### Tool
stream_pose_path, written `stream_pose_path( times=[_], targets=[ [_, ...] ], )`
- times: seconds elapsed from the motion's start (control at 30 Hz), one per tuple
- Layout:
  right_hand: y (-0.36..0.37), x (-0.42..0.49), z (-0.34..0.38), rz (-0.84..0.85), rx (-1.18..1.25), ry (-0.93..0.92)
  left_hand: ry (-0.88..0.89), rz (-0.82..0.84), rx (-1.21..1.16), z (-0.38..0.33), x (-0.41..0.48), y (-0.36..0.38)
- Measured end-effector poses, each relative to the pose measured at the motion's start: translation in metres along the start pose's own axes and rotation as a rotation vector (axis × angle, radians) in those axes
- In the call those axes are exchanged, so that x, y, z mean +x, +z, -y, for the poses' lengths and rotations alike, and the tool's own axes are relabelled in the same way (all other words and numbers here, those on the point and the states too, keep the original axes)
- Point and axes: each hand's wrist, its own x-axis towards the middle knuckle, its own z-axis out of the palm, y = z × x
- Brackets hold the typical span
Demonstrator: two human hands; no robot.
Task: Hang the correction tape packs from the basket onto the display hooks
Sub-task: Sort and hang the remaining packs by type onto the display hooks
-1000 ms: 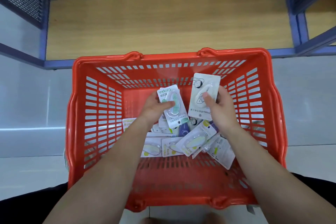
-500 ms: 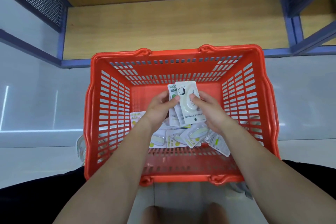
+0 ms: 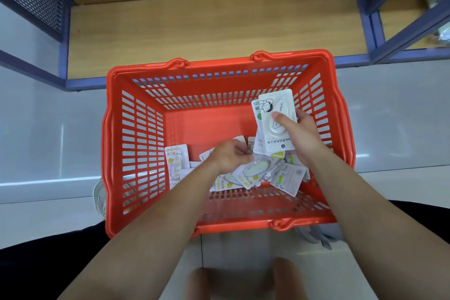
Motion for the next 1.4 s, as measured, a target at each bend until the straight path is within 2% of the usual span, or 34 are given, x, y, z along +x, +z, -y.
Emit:
stream_pose_path(
  times=[0.13, 0.2, 0.3, 0.47, 0.53, 0.57, 0.83, 1.2, 1.4],
  targets=[
    [-0.005, 0.000, -0.002, -0.026, 0.056, 0.014, -0.027, 0.069, 0.312, 0.008, 0.005, 0.009],
    [-0.006, -0.001, -0.002, -0.027, 0.075, 0.025, -0.023, 0.069, 0.365, 0.011, 0.006, 0.007],
    [-0.004, -0.001, -0.002, -0.027, 0.087, 0.029, -0.057, 0.040, 0.106, 0.007, -0.005, -0.011],
    [0.002, -0.007, 0.010, -0.045, 0.141, 0.026, -0.108, -0.316, -0.560, -0.014, -0.042, -0.063],
    [0.008, -0.015, 0.017, -0.001, 0.119, 0.013, -0.055, -0.308, -0.796, -0.024, -0.054, -0.073],
    [0.013, -0.021, 0.022, 0.024, 0.115, 0.012, -0.021, -0.273, -0.833, -0.032, -0.060, -0.074],
    [0.049, -0.073, 0.055, 0.156, 0.138, -0.122, 0.188, -0.227, -0.639, -0.081, -0.112, -0.048],
    [0.049, -0.114, 0.070, 0.201, 0.121, -0.151, 0.198, -0.212, -0.597, -0.096, -0.149, -0.046],
    [0.053, -0.124, 0.074, 0.200, 0.113, -0.163, 0.189, -0.206, -0.677, -0.102, -0.156, -0.041]
  ],
)
